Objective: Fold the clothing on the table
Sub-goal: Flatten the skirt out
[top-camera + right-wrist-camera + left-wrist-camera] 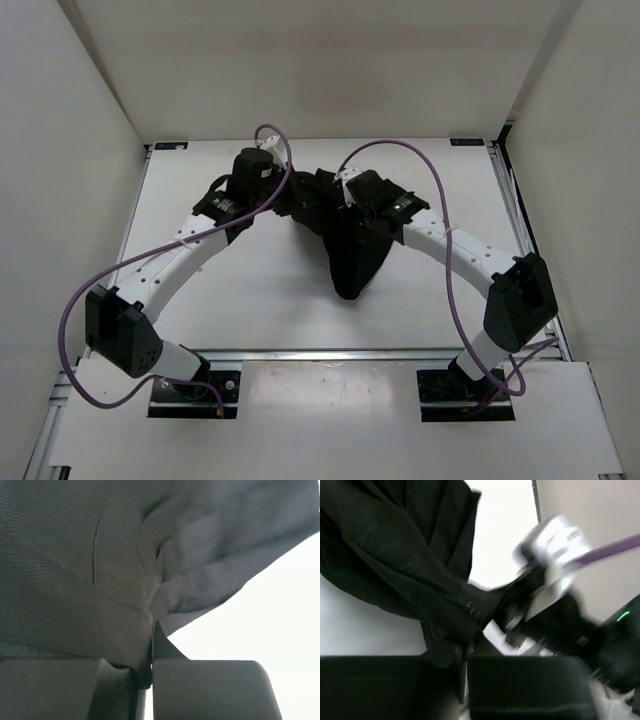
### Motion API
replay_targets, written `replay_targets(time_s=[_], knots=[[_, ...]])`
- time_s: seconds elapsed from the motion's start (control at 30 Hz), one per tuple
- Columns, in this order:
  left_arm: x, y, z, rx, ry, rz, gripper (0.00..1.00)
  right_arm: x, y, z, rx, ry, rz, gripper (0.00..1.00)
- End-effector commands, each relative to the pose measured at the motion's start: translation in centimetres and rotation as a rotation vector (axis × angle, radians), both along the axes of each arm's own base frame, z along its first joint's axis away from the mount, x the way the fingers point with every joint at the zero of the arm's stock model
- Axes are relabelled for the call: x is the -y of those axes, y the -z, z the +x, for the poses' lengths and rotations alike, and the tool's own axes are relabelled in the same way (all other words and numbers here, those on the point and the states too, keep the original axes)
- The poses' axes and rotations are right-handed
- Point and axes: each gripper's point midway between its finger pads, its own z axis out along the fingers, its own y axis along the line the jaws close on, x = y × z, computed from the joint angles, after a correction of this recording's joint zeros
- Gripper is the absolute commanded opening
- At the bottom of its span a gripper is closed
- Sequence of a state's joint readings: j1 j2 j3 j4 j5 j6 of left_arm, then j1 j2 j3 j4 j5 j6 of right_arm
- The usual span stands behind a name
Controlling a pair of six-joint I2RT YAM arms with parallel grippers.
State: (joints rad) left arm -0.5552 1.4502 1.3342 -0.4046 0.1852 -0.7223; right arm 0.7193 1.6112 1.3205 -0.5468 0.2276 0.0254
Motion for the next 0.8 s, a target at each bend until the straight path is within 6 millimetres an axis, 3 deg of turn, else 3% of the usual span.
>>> replay_targets(time_s=[0.0,0.03,0.07,0.1,0.13,0.2,0.33,0.43,0.6,0.63,0.7,0.77], knots=[[-1.6,-1.8,-1.4,0.052,0.070,-0.051,0.16,2.4,-6.2,2.6,0.141,0.103,0.063,0.00],[-2.6,-0.6,-2.0,0.034,0.067,-0.021,0.43,3.0,-6.9,2.8,0.150,0.115,0.073,0.01],[-3.4,0.6,-2.5,0.012,0.070,-0.005,0.64,3.2,-7.3,2.8,0.155,0.121,0.083,0.00],[-4.0,2.4,-3.3,-0.012,0.079,0.027,0.98,3.7,-7.7,2.7,0.161,0.124,0.086,0.00],[-4.7,2.9,-4.0,-0.017,0.083,0.043,0.99,3.7,-7.5,2.5,0.153,0.121,0.086,0.00],[-5.8,6.0,-5.8,-0.063,0.081,0.085,0.98,3.8,-7.9,2.5,0.175,0.113,0.094,0.00],[-5.2,10.6,-10.3,-0.145,0.146,0.128,0.99,4.4,-8.3,2.9,0.186,0.134,0.110,0.00],[-4.4,11.9,-11.8,-0.166,0.165,0.123,0.99,4.7,-8.2,3.0,0.179,0.140,0.113,0.00],[-1.0,11.0,-13.5,-0.099,0.240,0.077,0.99,5.4,-7.1,2.6,0.147,0.152,0.107,0.00],[-0.7,10.8,-13.4,-0.075,0.240,0.095,0.99,5.2,-7.4,2.5,0.151,0.147,0.118,0.00],[0.5,12.2,-14.9,-0.061,0.296,0.202,0.99,5.1,-7.6,2.4,0.155,0.146,0.123,0.00],[0.5,13.4,-14.6,-0.027,0.264,0.300,0.98,4.9,-7.6,2.1,0.150,0.135,0.122,0.00]])
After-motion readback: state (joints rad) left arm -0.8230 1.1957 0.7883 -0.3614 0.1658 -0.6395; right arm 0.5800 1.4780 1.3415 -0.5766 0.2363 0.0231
